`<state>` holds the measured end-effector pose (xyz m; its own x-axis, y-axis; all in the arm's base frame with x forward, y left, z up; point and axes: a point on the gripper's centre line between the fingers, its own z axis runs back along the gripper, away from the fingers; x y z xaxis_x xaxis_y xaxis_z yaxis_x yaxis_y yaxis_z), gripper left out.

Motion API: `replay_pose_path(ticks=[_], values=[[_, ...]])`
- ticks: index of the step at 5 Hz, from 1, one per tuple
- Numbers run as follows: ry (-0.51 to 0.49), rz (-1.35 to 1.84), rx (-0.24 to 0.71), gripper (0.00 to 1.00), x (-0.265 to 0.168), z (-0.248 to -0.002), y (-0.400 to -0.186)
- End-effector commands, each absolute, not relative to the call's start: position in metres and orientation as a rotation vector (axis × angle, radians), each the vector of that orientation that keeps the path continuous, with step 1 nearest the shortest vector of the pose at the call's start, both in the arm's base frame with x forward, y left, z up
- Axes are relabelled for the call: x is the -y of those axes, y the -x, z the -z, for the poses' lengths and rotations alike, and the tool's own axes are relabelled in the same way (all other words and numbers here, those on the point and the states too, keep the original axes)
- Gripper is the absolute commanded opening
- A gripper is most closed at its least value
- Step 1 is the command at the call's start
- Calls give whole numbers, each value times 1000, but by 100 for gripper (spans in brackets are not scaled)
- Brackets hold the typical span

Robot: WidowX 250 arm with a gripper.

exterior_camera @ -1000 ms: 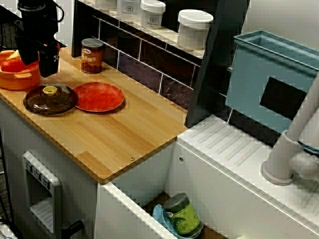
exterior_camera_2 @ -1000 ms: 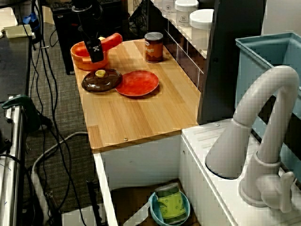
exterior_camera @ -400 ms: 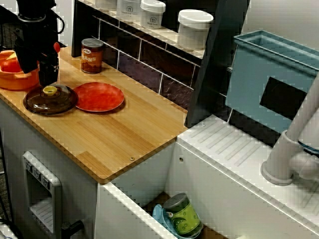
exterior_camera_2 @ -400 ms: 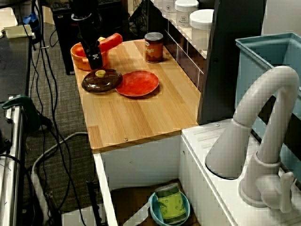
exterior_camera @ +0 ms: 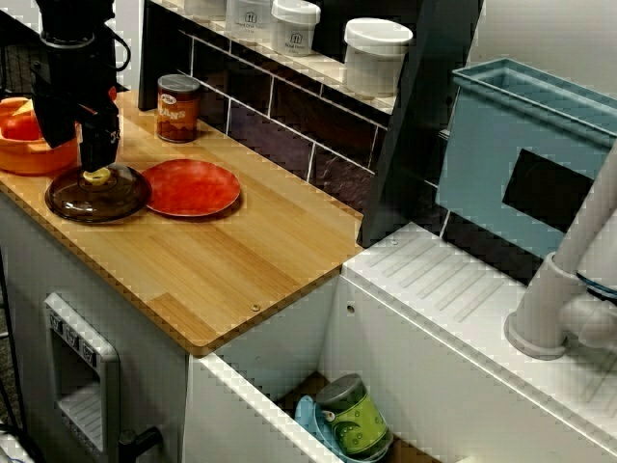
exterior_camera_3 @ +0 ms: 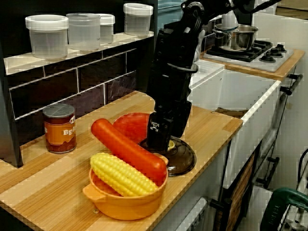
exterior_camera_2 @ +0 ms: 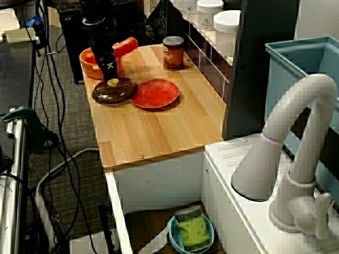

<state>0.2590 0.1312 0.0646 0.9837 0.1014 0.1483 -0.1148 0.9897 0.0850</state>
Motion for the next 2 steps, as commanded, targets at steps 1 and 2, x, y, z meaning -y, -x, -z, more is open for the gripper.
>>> replay_pose_path(ticks=[1,2], values=[[-111,-112,181,100,-130,-69,-271],[-105,-120,174,100,-128,-66,-271]])
